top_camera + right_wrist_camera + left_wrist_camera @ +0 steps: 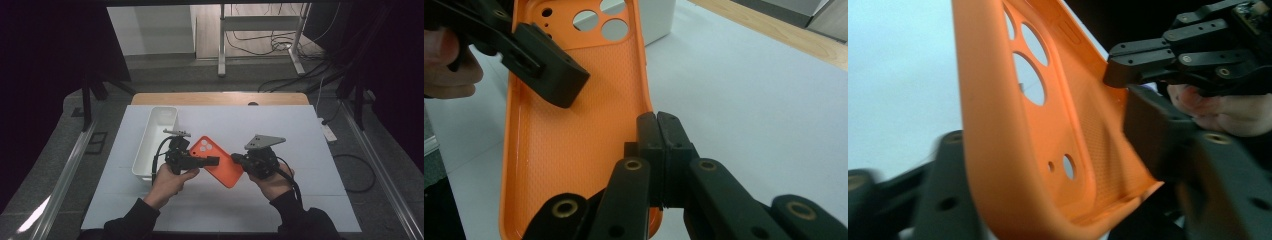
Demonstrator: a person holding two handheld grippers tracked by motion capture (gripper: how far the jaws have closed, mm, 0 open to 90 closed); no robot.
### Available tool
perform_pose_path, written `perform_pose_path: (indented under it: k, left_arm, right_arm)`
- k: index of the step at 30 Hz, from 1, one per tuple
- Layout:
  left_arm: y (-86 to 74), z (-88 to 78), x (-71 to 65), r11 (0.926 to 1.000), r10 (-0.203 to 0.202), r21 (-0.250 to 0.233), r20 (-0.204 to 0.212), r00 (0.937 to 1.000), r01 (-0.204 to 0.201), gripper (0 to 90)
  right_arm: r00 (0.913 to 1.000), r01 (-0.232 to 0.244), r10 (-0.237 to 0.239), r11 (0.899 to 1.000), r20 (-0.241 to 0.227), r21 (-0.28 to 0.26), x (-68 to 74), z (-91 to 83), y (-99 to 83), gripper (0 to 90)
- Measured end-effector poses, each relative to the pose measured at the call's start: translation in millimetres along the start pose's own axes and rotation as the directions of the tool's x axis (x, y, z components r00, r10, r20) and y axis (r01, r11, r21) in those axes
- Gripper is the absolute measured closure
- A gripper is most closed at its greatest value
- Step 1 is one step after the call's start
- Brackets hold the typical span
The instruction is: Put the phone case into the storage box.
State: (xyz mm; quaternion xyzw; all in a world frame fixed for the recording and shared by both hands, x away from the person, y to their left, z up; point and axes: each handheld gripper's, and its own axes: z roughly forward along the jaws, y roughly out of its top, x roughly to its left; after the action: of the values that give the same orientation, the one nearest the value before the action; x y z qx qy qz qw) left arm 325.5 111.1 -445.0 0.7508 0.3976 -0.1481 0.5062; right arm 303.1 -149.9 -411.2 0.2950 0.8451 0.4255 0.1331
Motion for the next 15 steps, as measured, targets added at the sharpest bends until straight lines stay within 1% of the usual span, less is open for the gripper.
perform_pose_path:
  k: [3, 5, 6, 7, 8, 11, 12, 15]
  left_arm:
    - [-0.5, 0.7, 0.8, 1.0000, -0.005, 0.008, 0.024, 0.9997, 0.005, 55.9]
    - [-1.0, 1.2, 1.9, 0.9997, -0.022, 0.006, 0.054, 0.9983, 0.022, 61.5]
    - [-1.0, 1.2, 1.9, 0.9997, -0.022, 0.006, 0.054, 0.9983, 0.022, 64.8]
    - [-1.2, 1.2, 2.7, 0.9996, -0.029, 0.005, 0.076, 0.9967, 0.029, 64.8]
    - [-1.3, 1.1, 2.9, 0.9995, -0.033, 0.006, 0.082, 0.9961, 0.032, 68.4]
    - [-1.9, 1.1, 3.9, 0.9982, -0.059, 0.001, 0.104, 0.9928, 0.059, 72.9]
    - [-2.2, 1.0, 4.8, 0.9979, -0.064, -0.001, 0.109, 0.9919, 0.065, 74.8]
    - [-2.4, 0.6, 5.3, 0.9974, -0.072, 0.004, 0.105, 0.9919, 0.072, 79.6]
  right_arm:
    - [1.0000, 0.002, -0.002, 1.000, 0.003, -0.006, 0.4, -0.3, 0.1, 89.2]
    - [1.0000, 0.002, -0.001, 1.000, 0.005, -0.009, 0.6, -0.6, 0.0, 89.2]
    - [1.0000, 0.003, -0.003, 1.000, 0.005, -0.010, 0.4, -0.5, -0.1, 89.1]
    - [1.0000, 0.003, -0.003, 1.000, 0.005, -0.010, 0.4, -0.5, -0.1, 89.1]
    - [1.0000, 0.001, -0.001, 1.000, 0.004, -0.011, 0.4, -0.2, -0.3, 89.2]
    - [1.0000, 0.005, -0.005, 1.000, 0.004, -0.013, 0.7, 0.1, -0.6, 89.1]
    - [1.0000, 0.007, -0.007, 1.000, 0.003, -0.015, 0.8, 0.2, -0.7, 89.0]
    - [1.0000, 0.007, -0.007, 1.000, -0.001, -0.012, 0.8, 1.0, -1.1, 88.6]
